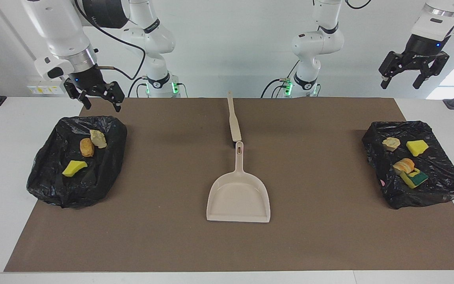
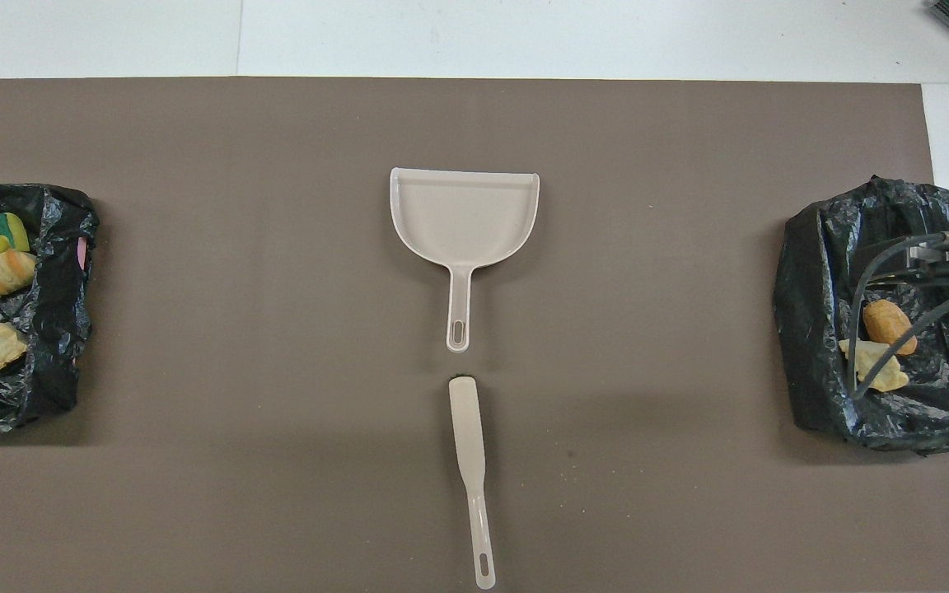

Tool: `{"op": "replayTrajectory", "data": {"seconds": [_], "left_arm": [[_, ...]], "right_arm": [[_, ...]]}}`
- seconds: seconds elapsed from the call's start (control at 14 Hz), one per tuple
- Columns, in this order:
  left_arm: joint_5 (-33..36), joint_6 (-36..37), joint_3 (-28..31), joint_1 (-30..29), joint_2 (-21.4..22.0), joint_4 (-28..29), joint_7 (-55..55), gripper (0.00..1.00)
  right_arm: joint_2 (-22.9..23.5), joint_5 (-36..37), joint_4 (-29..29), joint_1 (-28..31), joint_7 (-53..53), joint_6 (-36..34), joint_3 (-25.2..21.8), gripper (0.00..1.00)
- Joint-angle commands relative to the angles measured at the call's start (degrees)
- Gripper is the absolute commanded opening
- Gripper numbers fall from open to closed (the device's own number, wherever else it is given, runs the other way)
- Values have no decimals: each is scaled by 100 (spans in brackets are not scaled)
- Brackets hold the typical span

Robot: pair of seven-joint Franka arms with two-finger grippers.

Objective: Sweep and dump trash in bin

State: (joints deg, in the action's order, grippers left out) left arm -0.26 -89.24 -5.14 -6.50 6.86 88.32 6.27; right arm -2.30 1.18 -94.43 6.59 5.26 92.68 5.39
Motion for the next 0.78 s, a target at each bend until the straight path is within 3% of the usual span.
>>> {"op": "replayTrajectory", "data": {"seconds": [0.0, 0.71], "left_arm": [[53, 47, 4, -27, 79, 107, -90, 100], [17, 425, -4, 34, 158, 204, -100, 100]], "right_arm": [[10, -110, 38, 53, 54, -22, 32, 100], [2, -118, 29, 53, 54, -31, 32, 100]]}}
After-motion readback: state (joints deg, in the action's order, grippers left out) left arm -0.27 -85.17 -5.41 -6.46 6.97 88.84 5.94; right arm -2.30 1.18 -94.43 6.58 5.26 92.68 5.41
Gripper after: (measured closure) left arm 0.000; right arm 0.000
